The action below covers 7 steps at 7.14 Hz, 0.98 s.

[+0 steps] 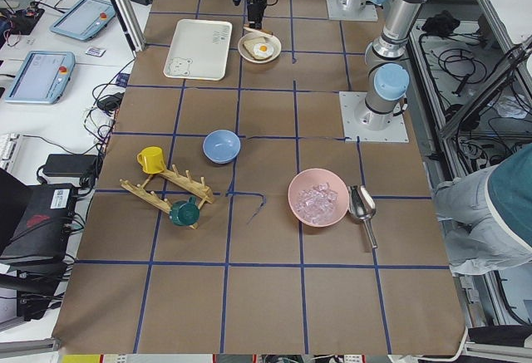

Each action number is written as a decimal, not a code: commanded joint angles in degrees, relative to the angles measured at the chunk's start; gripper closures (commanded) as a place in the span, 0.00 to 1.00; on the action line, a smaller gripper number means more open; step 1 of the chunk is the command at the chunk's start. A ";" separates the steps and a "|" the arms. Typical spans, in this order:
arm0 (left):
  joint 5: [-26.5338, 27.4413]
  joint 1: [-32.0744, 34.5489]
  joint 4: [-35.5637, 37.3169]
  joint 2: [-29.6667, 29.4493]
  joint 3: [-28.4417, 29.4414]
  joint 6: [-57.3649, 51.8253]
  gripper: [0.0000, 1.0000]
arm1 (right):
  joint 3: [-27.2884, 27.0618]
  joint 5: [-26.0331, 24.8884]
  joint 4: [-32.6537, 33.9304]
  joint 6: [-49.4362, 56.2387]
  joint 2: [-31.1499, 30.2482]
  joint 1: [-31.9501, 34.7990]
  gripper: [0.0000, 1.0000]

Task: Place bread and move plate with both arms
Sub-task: 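Lower the bread slice onto the egg toast and open the right gripper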

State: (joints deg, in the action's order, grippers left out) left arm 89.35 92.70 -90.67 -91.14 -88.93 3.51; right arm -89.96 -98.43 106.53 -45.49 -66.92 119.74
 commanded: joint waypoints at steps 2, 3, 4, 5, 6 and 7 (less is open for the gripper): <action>-0.05 0.02 0.06 0.00 -0.01 0.00 0.00 | -0.83 2.89 0.96 0.05 0.21 0.32 1.00; 0.04 0.02 0.06 0.00 -0.01 0.00 0.00 | -2.14 2.89 1.57 0.05 0.21 0.32 1.00; -0.05 0.02 -0.03 0.00 -0.01 0.00 0.00 | -3.11 2.80 3.57 0.05 0.13 0.32 1.00; 0.04 0.02 0.06 0.00 -0.01 0.00 0.00 | -3.12 2.80 3.94 -0.04 0.12 0.32 1.00; 0.04 0.02 -0.03 0.00 -0.01 0.00 0.00 | -3.12 2.72 4.99 -0.30 0.12 0.32 0.86; -0.05 0.02 0.06 0.00 -0.01 0.00 0.00 | -3.03 3.06 6.31 -0.47 0.04 0.32 0.77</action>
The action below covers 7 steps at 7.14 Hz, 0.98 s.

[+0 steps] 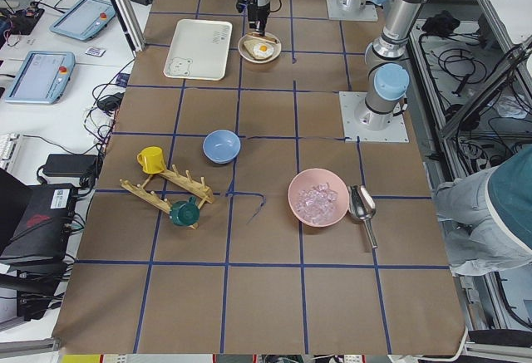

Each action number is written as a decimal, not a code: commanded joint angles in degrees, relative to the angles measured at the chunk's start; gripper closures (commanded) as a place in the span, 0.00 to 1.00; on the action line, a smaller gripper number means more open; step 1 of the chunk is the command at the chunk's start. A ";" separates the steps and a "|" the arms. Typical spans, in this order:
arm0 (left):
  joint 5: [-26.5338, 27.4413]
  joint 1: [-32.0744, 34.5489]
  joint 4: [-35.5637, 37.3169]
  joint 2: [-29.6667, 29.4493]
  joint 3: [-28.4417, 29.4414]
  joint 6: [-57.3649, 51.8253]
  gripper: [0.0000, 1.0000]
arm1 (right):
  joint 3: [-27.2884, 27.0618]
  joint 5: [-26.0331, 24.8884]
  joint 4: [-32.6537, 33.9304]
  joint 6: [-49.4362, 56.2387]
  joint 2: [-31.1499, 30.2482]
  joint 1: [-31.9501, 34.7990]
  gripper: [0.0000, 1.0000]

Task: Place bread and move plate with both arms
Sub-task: 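Lower the bread slice onto the egg toast and open the right gripper, then raise the right gripper away while the left gripper reaches toward the plate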

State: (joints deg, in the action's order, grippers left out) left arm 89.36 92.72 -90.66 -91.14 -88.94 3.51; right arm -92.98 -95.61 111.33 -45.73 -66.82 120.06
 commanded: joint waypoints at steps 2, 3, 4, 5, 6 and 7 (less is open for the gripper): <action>0.03 0.00 0.05 0.00 0.00 0.00 0.00 | 0.26 0.42 2.05 -0.41 -0.76 -0.17 0.49; 0.03 0.00 -0.04 0.00 0.00 0.00 0.00 | 0.96 0.59 1.78 0.20 -1.46 -1.13 0.41; 0.03 0.00 0.05 0.00 -0.18 0.00 0.00 | 1.57 0.42 1.61 2.12 -2.86 -2.36 0.34; 0.03 0.00 0.05 0.00 -0.53 -0.09 0.00 | 1.49 0.25 1.26 9.19 -4.88 -5.59 0.24; -0.06 0.00 0.05 -0.35 -0.79 -0.09 0.00 | 1.32 0.33 0.99 17.87 -7.07 -9.63 0.09; -0.06 0.44 0.13 -1.48 -1.31 -0.09 0.00 | 1.58 1.03 0.90 25.53 -9.18 -13.06 0.00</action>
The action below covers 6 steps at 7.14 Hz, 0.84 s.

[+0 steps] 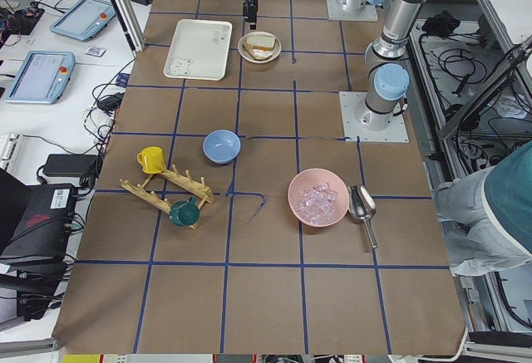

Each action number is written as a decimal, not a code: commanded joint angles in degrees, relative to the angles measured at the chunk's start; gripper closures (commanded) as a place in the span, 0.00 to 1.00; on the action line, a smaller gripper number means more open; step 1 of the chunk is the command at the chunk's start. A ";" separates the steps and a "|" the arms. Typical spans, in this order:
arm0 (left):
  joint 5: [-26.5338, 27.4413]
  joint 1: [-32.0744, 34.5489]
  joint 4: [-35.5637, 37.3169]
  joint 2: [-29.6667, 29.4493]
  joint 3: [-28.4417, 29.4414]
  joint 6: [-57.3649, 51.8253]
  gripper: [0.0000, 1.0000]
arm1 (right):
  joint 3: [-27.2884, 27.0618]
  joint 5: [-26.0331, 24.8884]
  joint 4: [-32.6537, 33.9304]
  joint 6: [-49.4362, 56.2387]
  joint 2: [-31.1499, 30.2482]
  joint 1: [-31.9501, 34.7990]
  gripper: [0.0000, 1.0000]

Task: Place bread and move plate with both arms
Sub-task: 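Raise the right gripper away while the left gripper reaches toward the plate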

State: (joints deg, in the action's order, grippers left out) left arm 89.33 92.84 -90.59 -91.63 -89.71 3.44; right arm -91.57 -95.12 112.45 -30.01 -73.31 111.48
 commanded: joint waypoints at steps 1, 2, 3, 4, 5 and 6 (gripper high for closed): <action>-0.82 0.59 0.42 -1.97 -1.86 -0.01 0.00 | 0.68 3.94 -1.78 11.01 -4.89 -7.48 0.00; -6.39 0.59 2.94 -2.32 -5.26 0.08 0.00 | 2.78 4.76 -7.72 13.11 -7.01 -10.99 0.00; -10.89 0.59 7.75 -2.50 -9.56 0.43 0.00 | 6.11 4.68 -13.43 17.05 -8.24 -13.64 0.00; -11.54 0.51 13.20 -3.20 -13.96 0.69 0.00 | 8.40 3.55 -15.23 24.31 -8.69 -15.40 0.00; -12.24 0.50 20.39 -4.60 -19.48 0.78 0.00 | 8.42 3.71 -15.94 32.30 -10.44 -16.90 0.00; -19.04 0.50 28.11 -6.96 -24.93 0.69 0.00 | 8.42 4.93 -17.86 33.08 -11.85 -17.87 0.00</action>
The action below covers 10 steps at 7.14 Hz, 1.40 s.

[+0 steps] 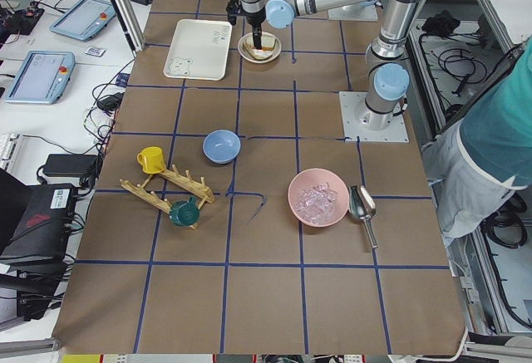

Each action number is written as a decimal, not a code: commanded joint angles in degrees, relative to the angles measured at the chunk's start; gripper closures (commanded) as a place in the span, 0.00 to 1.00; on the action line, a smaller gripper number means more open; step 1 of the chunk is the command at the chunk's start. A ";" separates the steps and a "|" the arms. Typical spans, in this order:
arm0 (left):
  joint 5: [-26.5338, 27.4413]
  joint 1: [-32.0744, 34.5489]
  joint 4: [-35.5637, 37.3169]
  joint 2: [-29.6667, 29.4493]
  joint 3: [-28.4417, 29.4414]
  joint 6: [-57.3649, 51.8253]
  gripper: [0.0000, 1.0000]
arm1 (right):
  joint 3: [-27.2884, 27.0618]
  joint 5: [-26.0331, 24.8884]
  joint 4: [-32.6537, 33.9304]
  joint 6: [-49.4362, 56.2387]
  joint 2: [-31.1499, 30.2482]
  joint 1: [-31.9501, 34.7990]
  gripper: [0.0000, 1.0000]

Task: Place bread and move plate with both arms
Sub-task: 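Raise the right gripper away while the left gripper reaches toward the plate, then grasp the rim of the white plate with the left gripper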

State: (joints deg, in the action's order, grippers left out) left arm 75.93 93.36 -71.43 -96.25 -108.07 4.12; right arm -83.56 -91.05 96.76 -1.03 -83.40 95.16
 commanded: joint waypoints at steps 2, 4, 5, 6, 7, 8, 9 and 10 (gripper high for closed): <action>-8.43 -0.02 17.62 -8.13 -9.53 0.45 0.01 | 0.59 1.40 -7.62 4.98 -3.34 -1.91 0.00; -9.13 -0.02 19.22 -12.62 -9.62 0.62 0.16 | 0.60 1.66 -7.90 4.99 -3.34 -2.00 0.00; -10.27 -0.02 19.22 -13.60 -9.45 0.97 0.29 | 0.51 1.66 -7.90 4.90 -3.08 -2.00 0.00; -10.45 -0.02 19.22 -13.70 -9.10 2.63 0.69 | 0.42 1.40 -8.25 4.81 -2.91 -2.09 0.00; -10.72 -0.02 19.40 -13.79 -9.01 3.52 0.98 | 0.51 1.49 -8.17 4.81 -2.99 -2.09 0.00; -10.72 -0.02 19.40 -13.79 -9.00 3.44 1.00 | 0.33 1.49 -8.25 4.90 -2.91 -2.17 0.00; -10.81 -0.19 19.49 -13.61 -9.00 3.09 1.00 | -0.80 1.66 -8.25 4.55 -2.82 -2.17 0.00; -10.89 -0.45 19.57 -13.35 -9.00 2.74 1.00 | -1.25 1.66 -8.17 4.55 -2.82 -2.26 0.00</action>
State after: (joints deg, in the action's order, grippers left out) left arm 65.15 93.15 -51.96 -109.84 -117.09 7.18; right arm -84.09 -89.44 88.54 3.62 -86.27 92.98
